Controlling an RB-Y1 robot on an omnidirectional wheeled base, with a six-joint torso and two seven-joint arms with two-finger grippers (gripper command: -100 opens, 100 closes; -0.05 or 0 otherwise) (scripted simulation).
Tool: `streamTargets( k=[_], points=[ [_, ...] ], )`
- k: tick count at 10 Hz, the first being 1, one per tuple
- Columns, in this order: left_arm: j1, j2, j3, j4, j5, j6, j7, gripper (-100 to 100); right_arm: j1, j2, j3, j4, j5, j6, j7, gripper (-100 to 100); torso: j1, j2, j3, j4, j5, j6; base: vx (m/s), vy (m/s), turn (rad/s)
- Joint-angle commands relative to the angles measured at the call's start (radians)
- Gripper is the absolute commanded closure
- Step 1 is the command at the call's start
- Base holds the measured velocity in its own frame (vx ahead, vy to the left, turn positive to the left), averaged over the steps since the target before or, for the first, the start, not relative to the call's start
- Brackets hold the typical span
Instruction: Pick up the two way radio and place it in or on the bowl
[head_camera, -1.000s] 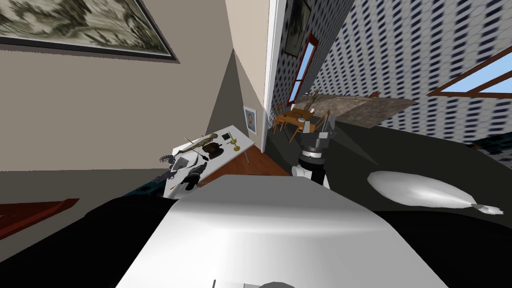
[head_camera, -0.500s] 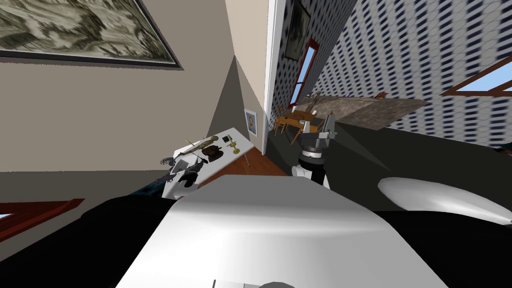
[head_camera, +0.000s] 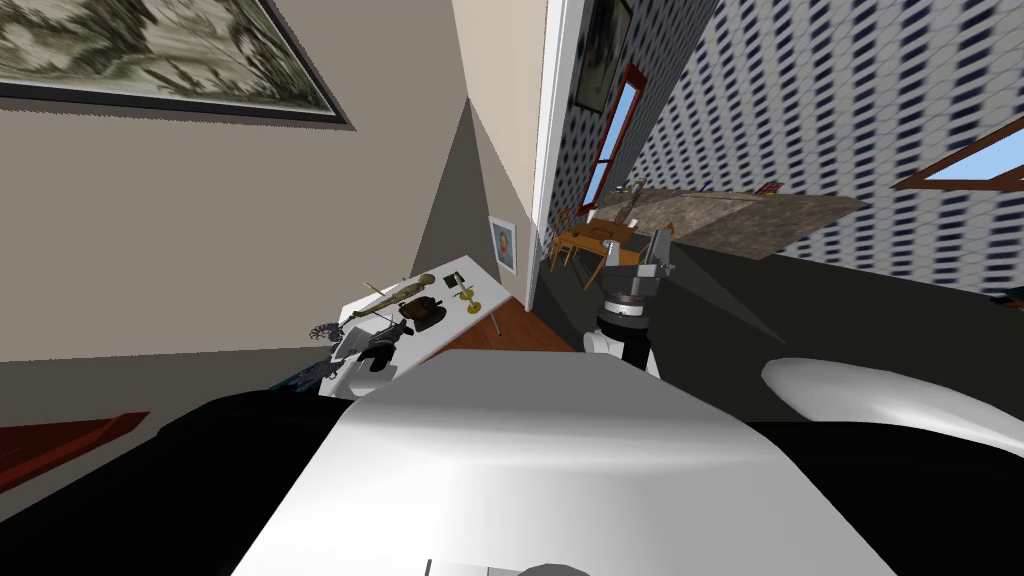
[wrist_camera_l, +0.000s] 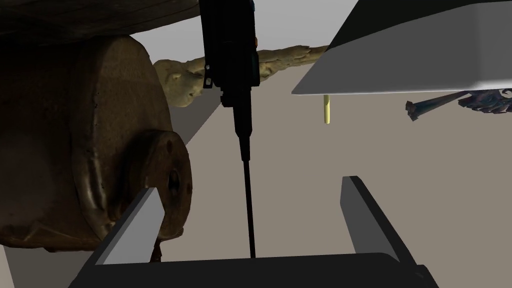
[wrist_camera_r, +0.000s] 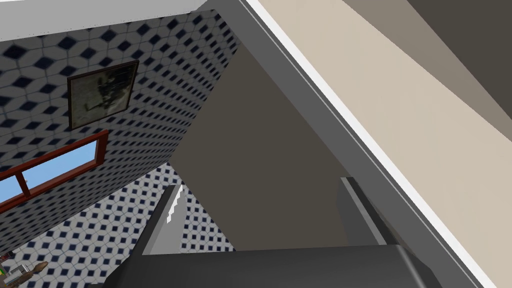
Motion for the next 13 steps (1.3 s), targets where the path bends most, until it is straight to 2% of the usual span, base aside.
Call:
streamTargets(
  k=[1,5,6,7,8,9,10,11,13],
  points=[
    [0.000,0.000,0.000,0.000,0.000,0.000,0.000,100,0.000,0.000,0.000,0.000,0.000,0.000,0.000,0,0.000,0.000,0.000,0.000,0.000,0.000,0.000,0.000,0.000],
    [0.000,0.000,0.000,0.000,0.000,0.000,0.000,100,0.000,0.000,0.000,0.000,0.000,0.000,0.000,0,-0.001,0.001,0.001,0.000,0.000,0.000,0.000,0.000,0.000],
    [0.000,0.000,0.000,0.000,0.000,0.000,0.000,0,0.000,0.000,0.000,0.000,0.000,0.000,0.000,0,-0.001,0.001,0.001,0.000,0.000,0.000,0.000,0.000,0.000],
    [-0.028,-0.023,0.027,0.027,-0.024,0.002,-0.012,-100,0.000,0.000,0.000,0.000,0.000,0.000,0.000,0,-0.001,0.001,0.001,0.000,0.000,0.000,0.068,-0.040,0.140],
    [-0.041,-0.030,0.036,0.041,-0.030,0.001,-0.014,-100,0.000,0.000,0.000,0.000,0.000,0.000,0.000,0,-0.003,-0.002,-0.001,0.000,0.000,-0.001,0.122,-0.056,0.139],
    [-0.029,-0.022,0.029,0.034,-0.023,-0.001,-0.010,-100,0.000,0.000,0.000,0.000,0.000,0.000,0.000,0,-0.004,-0.005,-0.003,-0.001,-0.001,0.000,0.055,-0.025,0.023],
    [-0.031,-0.022,0.031,0.036,-0.024,-0.002,-0.011,0,0.000,0.000,0.000,0.000,0.000,0.000,0.000,0,-0.003,-0.003,-0.002,-0.001,-0.001,0.000,0.009,-0.005,-0.003],
    [-0.020,-0.018,0.049,0.061,-0.018,-0.037,-0.010,-100,0.000,0.000,0.000,0.000,0.000,0.000,0.000,0,-0.001,-0.001,0.000,0.000,0.000,0.000,0.032,-0.017,-0.030],
    [0.001,-0.008,0.087,0.112,-0.005,-0.101,-0.007,-100,0.000,0.000,0.000,0.000,0.000,0.000,0.000,0,-0.003,-0.002,-0.001,0.000,-0.001,0.000,0.077,-0.047,-0.035]
  ],
)
